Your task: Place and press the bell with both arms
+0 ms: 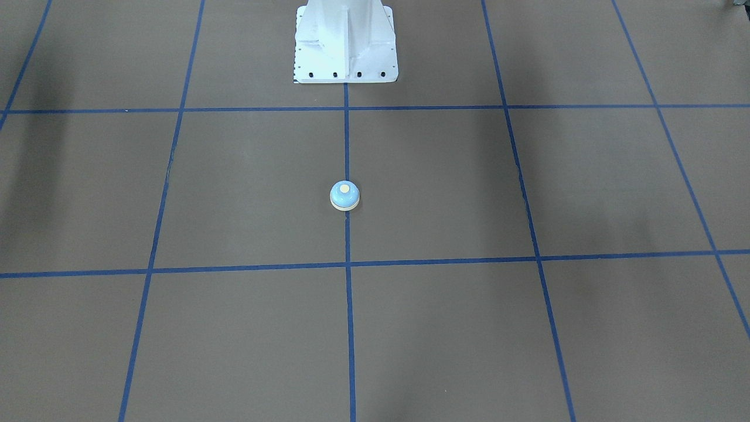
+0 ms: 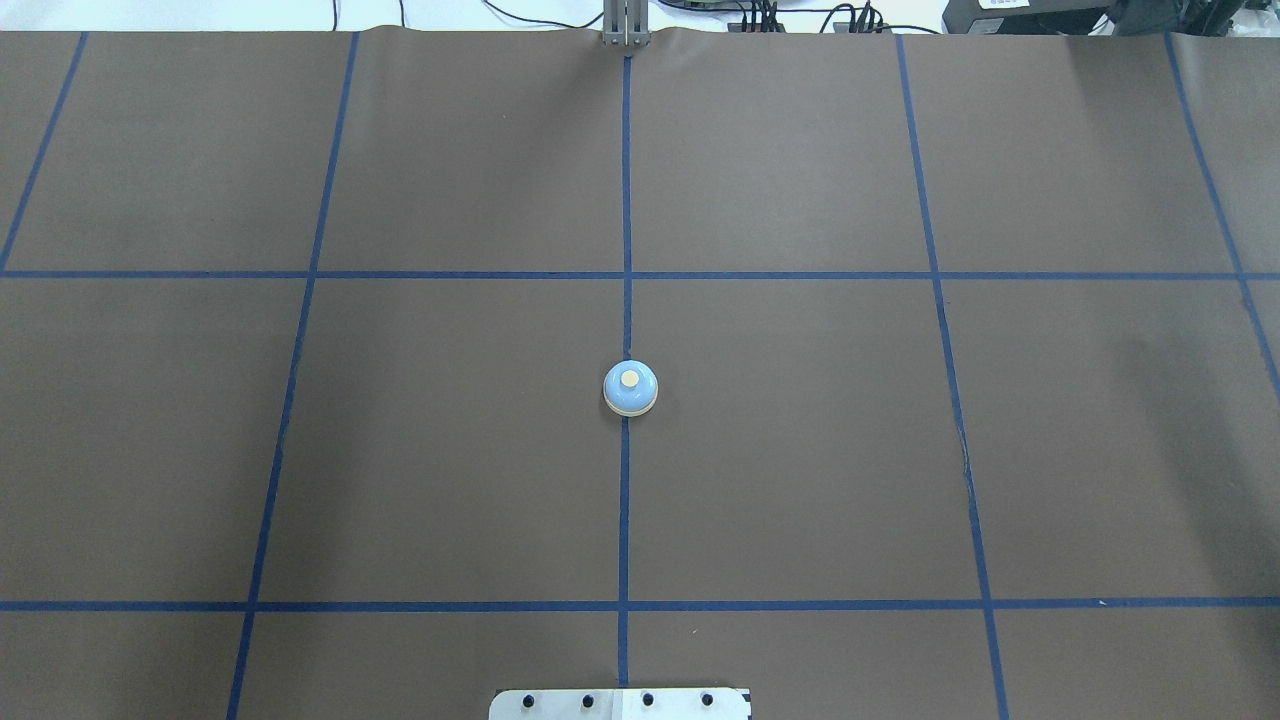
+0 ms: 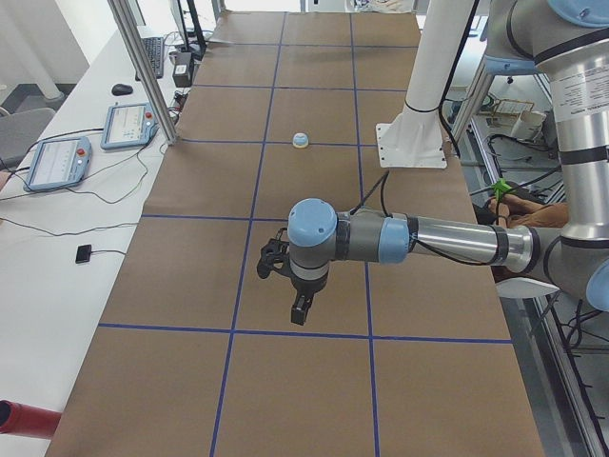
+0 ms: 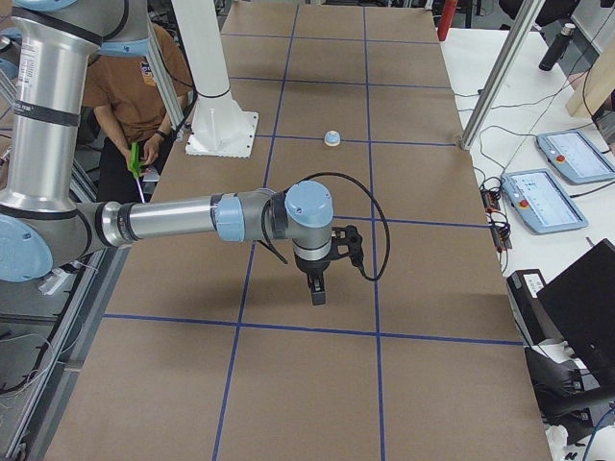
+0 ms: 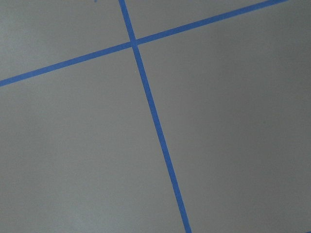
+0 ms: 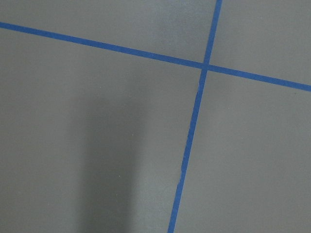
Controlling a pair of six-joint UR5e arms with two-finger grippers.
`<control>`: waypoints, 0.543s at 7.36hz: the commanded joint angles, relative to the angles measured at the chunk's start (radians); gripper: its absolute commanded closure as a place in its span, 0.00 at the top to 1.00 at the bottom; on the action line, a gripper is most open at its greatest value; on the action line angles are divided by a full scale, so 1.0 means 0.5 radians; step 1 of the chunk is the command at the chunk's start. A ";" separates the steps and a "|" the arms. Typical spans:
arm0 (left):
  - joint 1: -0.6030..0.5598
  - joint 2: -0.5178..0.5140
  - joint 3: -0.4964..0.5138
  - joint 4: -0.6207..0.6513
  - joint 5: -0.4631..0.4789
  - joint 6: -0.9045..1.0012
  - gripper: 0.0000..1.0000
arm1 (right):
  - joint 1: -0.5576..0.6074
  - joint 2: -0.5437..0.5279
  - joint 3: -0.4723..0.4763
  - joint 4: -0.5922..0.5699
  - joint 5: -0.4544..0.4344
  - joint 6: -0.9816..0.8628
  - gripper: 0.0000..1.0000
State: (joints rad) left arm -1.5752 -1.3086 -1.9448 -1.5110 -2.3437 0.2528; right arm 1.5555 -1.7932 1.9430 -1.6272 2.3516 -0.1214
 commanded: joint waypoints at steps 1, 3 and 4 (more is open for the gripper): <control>0.000 0.000 0.006 0.000 0.003 -0.002 0.99 | 0.000 0.003 0.001 0.002 0.003 0.000 1.00; 0.000 -0.003 0.002 -0.003 0.006 -0.006 0.99 | 0.000 0.006 0.004 0.005 0.003 0.000 1.00; 0.003 -0.003 0.009 -0.003 0.009 -0.006 1.00 | 0.000 0.003 0.001 0.030 0.003 0.003 1.00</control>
